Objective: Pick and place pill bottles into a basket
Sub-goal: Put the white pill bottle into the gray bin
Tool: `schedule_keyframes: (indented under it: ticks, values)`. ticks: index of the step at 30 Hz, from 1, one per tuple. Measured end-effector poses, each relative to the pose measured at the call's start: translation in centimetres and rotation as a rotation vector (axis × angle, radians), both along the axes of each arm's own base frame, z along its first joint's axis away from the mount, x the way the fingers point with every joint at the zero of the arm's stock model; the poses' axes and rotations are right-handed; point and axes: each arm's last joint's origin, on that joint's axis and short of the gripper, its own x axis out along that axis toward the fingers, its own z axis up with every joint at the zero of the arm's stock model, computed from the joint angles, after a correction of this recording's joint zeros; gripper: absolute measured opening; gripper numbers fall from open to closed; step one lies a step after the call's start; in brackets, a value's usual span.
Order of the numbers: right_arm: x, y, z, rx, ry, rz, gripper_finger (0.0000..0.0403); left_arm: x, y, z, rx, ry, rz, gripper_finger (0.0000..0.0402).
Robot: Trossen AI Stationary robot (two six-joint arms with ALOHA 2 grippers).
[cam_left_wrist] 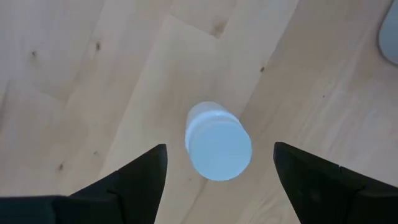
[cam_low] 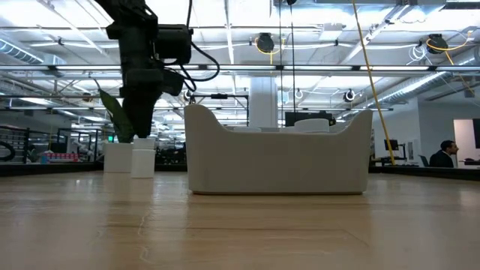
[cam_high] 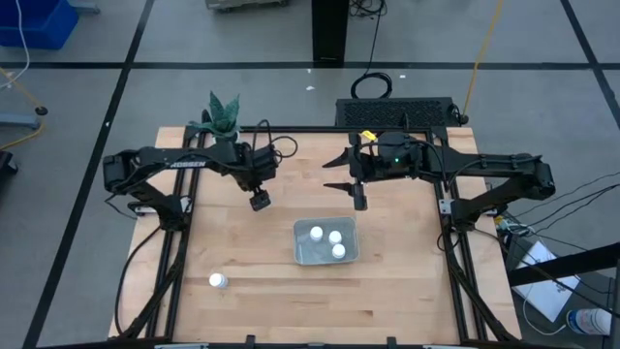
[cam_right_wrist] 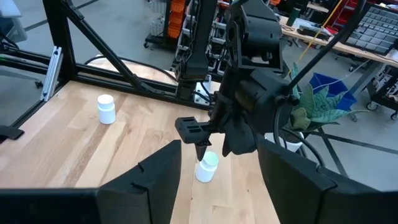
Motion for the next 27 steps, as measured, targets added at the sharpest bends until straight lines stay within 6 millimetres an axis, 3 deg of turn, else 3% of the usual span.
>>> schedule_keyframes:
  ticks: [18, 27]
  values:
    - [0.0, 0.0, 0.0, 0.006, -0.001, -0.001, 0.0208, 0.4, -0.2, 0.0, 0.006, -0.023, -0.032, 0.0282]
    - [0.0, 0.0, 0.0, 0.018, 0.000, -0.005, 0.0208, 0.7, -0.1, -1.0, -0.006, 0.022, -0.039, 0.0282]
